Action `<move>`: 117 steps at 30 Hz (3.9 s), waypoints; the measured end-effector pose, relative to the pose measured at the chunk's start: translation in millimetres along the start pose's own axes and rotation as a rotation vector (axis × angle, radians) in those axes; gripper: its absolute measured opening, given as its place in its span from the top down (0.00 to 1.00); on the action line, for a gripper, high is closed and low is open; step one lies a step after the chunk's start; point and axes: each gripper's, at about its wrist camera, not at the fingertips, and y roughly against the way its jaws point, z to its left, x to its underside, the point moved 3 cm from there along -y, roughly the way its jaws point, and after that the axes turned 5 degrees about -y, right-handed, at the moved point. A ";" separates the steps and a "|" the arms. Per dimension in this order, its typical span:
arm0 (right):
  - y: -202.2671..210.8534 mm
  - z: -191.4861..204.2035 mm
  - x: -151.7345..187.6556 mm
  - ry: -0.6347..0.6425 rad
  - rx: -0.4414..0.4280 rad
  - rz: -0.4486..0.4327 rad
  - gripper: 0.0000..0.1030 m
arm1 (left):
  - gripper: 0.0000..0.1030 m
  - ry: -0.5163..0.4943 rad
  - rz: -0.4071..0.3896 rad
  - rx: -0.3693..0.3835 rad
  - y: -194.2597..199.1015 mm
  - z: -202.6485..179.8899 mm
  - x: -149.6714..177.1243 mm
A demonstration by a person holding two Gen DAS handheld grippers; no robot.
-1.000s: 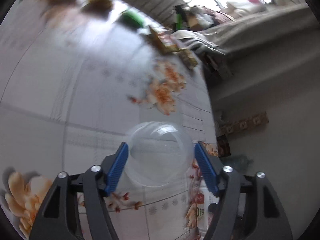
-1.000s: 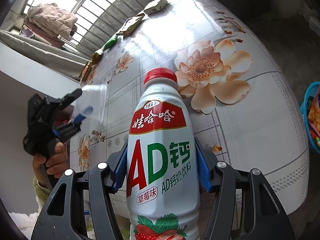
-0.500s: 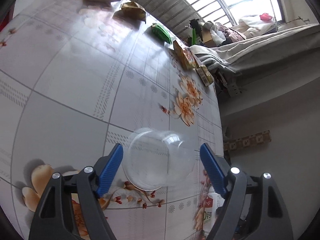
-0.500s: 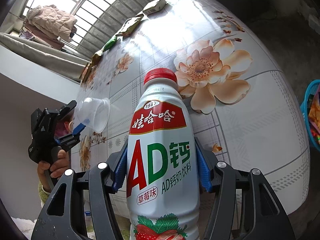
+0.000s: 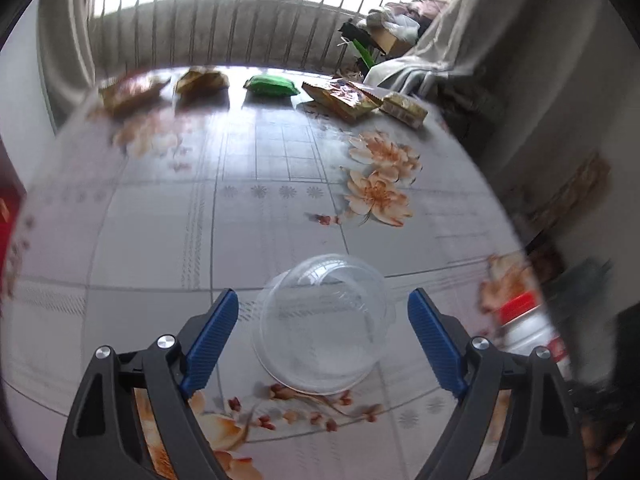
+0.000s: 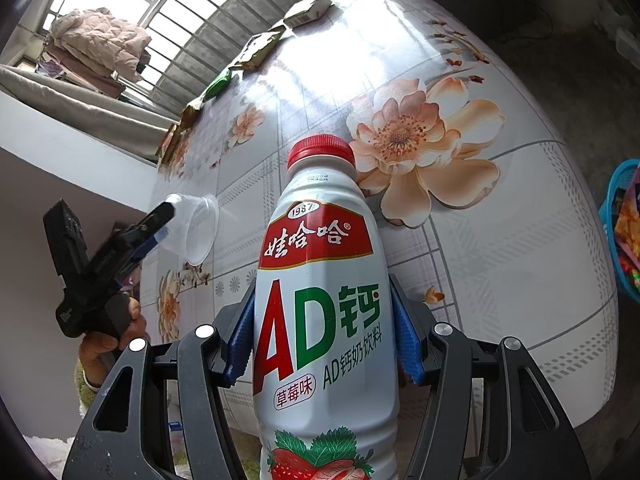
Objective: Collect trash
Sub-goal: 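Grasp the clear plastic cup with the left tool while the right tool holds the bottle, then carry the cup and bottle over the blue wastebasket with both tools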
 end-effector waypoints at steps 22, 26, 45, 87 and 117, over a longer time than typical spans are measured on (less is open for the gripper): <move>-13.1 17.9 -11.1 0.103 0.082 0.083 0.36 | 0.35 -0.115 0.028 -0.080 -16.2 -12.1 1.2; -16.2 23.2 -9.3 0.140 0.117 0.076 0.36 | 0.35 -0.116 0.025 -0.085 -14.8 -12.0 1.7; -20.4 27.7 -7.5 0.216 0.267 0.048 0.39 | 0.35 -0.144 -0.040 -0.085 13.6 -23.8 5.6; 60.7 5.5 -6.6 0.019 -0.040 -0.163 0.43 | 0.35 -0.244 -0.159 0.054 72.8 -92.0 -4.8; 172.4 -360.6 0.0 -0.720 -0.049 -0.344 0.40 | 0.12 -0.635 0.343 0.479 -110.1 -554.5 25.2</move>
